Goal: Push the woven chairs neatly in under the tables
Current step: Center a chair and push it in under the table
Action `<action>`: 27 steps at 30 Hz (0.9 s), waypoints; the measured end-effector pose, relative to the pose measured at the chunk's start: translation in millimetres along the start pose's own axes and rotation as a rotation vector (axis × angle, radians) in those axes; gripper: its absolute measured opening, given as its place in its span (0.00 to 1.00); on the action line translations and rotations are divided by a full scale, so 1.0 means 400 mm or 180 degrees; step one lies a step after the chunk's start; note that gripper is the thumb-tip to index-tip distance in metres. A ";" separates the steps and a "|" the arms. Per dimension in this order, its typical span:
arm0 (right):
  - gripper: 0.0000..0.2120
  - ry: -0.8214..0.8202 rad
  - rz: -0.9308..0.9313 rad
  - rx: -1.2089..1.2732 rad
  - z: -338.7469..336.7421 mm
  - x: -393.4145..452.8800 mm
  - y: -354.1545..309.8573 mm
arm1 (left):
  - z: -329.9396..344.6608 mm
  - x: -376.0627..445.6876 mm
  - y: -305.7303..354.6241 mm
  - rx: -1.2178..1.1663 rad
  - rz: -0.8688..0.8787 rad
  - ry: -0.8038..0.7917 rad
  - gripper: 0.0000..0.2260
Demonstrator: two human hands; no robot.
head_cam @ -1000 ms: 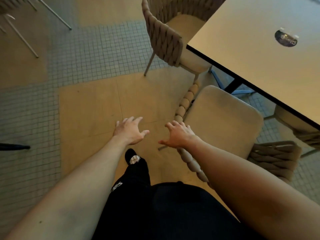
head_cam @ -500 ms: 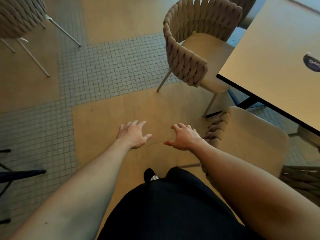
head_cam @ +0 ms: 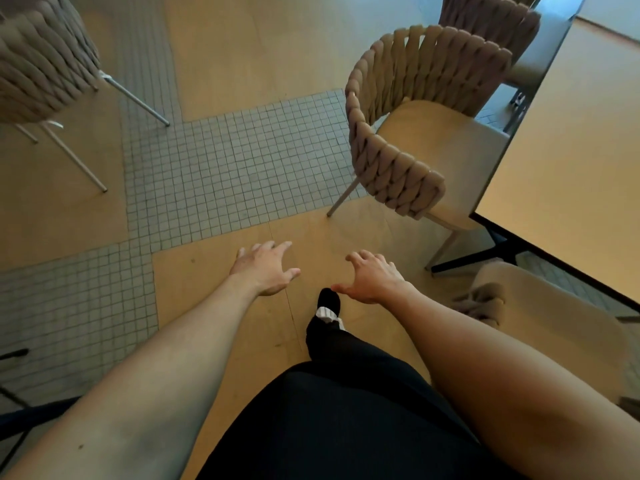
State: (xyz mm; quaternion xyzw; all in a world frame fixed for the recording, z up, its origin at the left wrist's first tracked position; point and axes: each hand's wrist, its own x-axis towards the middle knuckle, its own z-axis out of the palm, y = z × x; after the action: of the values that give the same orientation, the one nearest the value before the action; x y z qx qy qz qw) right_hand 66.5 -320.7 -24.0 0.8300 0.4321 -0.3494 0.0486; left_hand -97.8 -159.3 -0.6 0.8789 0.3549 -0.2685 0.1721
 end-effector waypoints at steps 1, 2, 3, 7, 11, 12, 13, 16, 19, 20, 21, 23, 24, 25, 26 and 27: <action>0.41 0.0004 0.0015 0.0017 -0.023 0.033 0.000 | -0.026 0.032 -0.006 0.0044 0.0022 -0.0009 0.33; 0.41 0.0005 0.0035 0.0050 -0.055 0.078 0.000 | -0.063 0.077 -0.013 0.0101 0.0046 -0.0028 0.32; 0.41 -0.0011 0.0043 0.0053 -0.070 0.093 -0.002 | -0.081 0.094 -0.016 0.0143 0.0075 -0.0047 0.32; 0.42 -0.0062 0.0066 0.0084 -0.169 0.213 -0.001 | -0.196 0.217 -0.021 0.0205 0.0123 -0.0001 0.32; 0.42 -0.0034 0.0056 0.0096 -0.267 0.320 -0.004 | -0.287 0.336 -0.025 0.0240 0.0177 0.0075 0.32; 0.42 -0.0024 0.0065 0.0111 -0.287 0.346 -0.004 | -0.307 0.366 -0.027 0.0238 0.0201 0.0079 0.33; 0.42 -0.0012 0.0082 0.0122 -0.308 0.372 -0.004 | -0.328 0.399 -0.030 0.0258 0.0235 0.0072 0.33; 0.43 0.0012 0.0159 0.0147 -0.366 0.452 -0.006 | -0.388 0.502 -0.046 0.0258 0.0330 0.0027 0.33; 0.41 0.0023 0.0252 0.0198 -0.424 0.533 -0.015 | -0.456 0.611 -0.069 0.0282 0.0480 0.0015 0.33; 0.41 0.0045 0.0291 0.0221 -0.443 0.564 -0.019 | -0.482 0.651 -0.077 0.0338 0.0538 0.0015 0.33; 0.40 0.0070 0.0340 0.0245 -0.463 0.591 -0.025 | -0.509 0.688 -0.084 0.0399 0.0590 0.0013 0.33; 0.39 0.0091 0.0459 0.0345 -0.502 0.651 -0.042 | -0.568 0.768 -0.104 0.0520 0.0713 -0.0013 0.33; 0.39 0.0089 0.0515 0.0398 -0.523 0.680 -0.053 | -0.599 0.808 -0.115 0.0585 0.0781 -0.0025 0.33; 0.39 0.0083 0.0568 0.0454 -0.543 0.710 -0.065 | -0.630 0.847 -0.127 0.0649 0.0860 -0.0029 0.33; 0.39 0.0081 0.0619 0.0521 -0.563 0.738 -0.074 | -0.660 0.884 -0.140 0.0715 0.0934 -0.0046 0.33; 0.39 0.0090 0.0677 0.0598 -0.580 0.765 -0.083 | -0.688 0.920 -0.153 0.0793 0.1020 -0.0058 0.33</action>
State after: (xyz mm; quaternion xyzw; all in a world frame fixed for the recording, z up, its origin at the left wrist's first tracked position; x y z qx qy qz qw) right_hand 283.6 -2.2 -32.7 0.8768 0.3077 -0.3694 0.0013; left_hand 177.0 214.1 -7.0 0.9361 0.1730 -0.2875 0.1057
